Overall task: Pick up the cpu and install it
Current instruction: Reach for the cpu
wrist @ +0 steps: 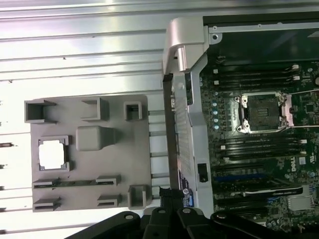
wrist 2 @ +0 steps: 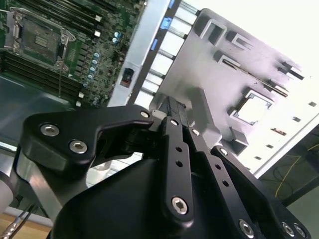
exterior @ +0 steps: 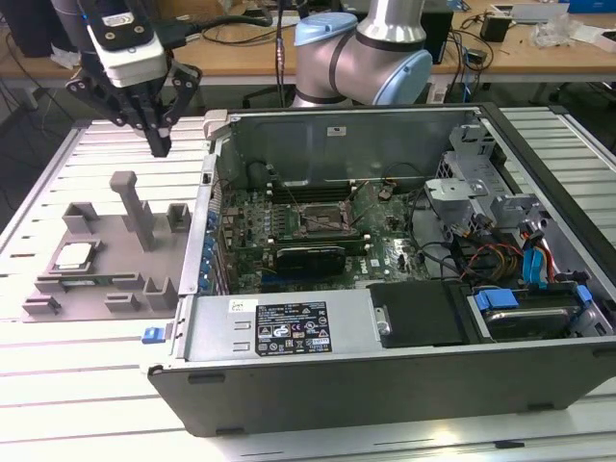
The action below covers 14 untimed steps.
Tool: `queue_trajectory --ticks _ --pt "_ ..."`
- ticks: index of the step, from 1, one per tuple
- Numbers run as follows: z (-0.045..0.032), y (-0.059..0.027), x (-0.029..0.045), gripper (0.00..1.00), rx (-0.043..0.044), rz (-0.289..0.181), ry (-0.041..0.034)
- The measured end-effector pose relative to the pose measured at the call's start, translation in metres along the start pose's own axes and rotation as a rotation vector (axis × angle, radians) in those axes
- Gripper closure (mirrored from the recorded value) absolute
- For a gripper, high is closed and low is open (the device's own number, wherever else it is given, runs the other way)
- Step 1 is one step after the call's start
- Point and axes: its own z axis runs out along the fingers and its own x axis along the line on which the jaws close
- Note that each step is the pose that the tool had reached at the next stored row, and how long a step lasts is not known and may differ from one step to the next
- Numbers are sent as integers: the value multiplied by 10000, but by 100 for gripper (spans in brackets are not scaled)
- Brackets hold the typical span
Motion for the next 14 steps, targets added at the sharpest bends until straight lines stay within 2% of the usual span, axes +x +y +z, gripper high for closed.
queue_trajectory --ticks 14 --pt "-15 -29 400 89 -6 -3 -77"
